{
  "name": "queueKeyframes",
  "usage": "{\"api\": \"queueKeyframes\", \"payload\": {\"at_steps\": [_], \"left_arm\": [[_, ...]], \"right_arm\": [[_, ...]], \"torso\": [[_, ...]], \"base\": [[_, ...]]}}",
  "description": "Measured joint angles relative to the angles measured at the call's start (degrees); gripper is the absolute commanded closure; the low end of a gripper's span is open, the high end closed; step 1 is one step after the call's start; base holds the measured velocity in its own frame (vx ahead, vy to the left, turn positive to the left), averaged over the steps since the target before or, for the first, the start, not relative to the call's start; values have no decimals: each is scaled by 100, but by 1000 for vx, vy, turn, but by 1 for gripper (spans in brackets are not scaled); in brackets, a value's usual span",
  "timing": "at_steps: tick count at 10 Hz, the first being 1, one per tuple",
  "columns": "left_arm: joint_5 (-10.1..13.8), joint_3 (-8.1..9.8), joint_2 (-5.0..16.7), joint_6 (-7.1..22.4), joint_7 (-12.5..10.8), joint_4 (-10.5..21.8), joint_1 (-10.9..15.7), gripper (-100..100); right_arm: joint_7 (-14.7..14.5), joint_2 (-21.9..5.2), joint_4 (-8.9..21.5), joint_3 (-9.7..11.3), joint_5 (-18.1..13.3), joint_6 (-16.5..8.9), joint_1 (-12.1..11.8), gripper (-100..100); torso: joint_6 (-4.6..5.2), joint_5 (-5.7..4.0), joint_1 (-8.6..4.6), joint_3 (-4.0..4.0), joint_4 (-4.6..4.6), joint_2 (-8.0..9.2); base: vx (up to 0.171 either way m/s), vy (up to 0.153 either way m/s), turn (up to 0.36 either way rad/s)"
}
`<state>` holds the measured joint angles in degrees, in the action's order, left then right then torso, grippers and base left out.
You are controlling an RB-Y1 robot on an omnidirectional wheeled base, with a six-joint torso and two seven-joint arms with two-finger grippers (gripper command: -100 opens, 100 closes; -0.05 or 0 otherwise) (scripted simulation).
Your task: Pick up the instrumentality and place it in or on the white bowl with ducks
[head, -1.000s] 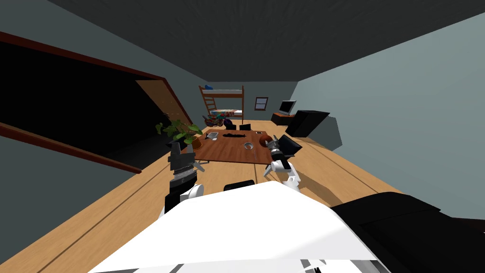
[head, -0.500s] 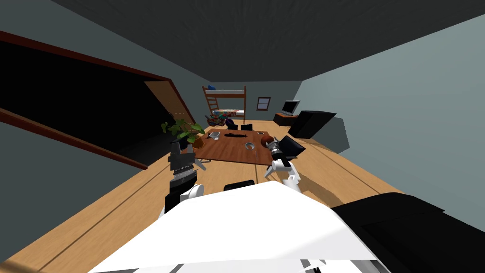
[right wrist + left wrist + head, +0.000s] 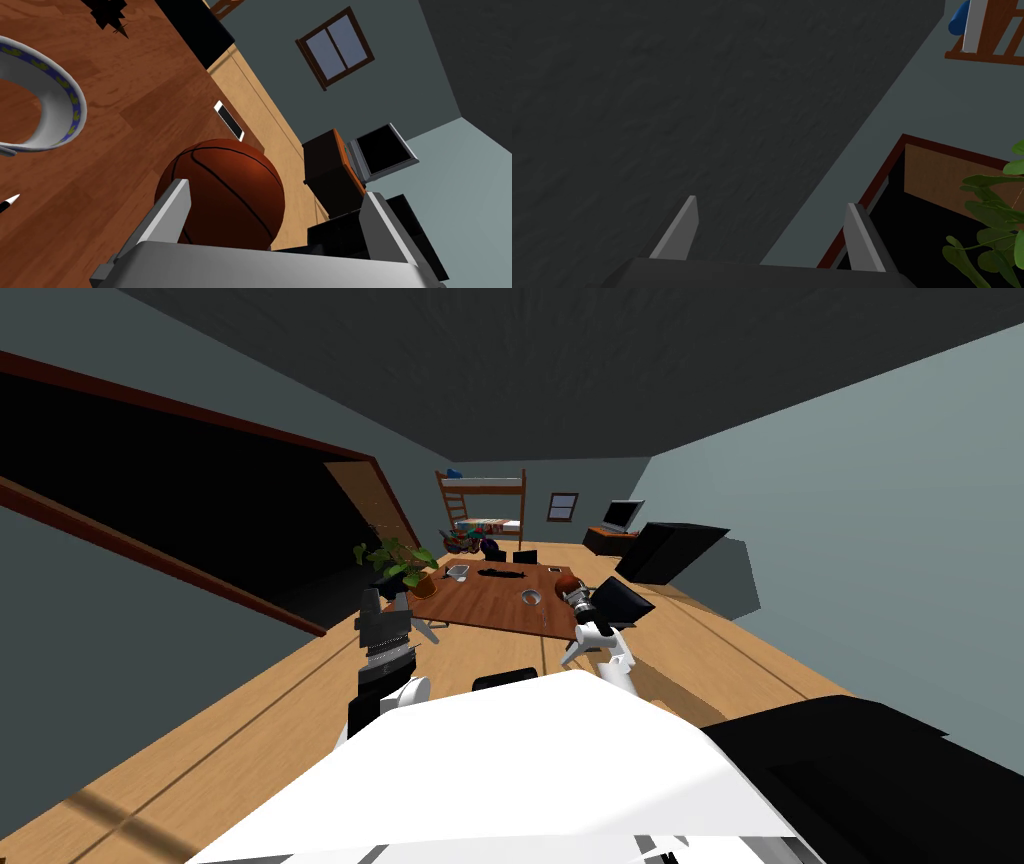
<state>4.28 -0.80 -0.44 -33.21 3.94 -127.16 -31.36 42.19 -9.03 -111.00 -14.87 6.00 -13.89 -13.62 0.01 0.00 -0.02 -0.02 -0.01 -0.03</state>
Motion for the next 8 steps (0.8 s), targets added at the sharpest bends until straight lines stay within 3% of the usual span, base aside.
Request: {"api": "queueKeyframes", "payload": {"at_steps": [8], "left_arm": [[0,1,0,0,0,0,-1,0]], "right_arm": [[804,17,499,-290,6,-1121,314,-100]], "torso": [[4,0,1,1,0,2]], "base": [[2,-3,70]]}}
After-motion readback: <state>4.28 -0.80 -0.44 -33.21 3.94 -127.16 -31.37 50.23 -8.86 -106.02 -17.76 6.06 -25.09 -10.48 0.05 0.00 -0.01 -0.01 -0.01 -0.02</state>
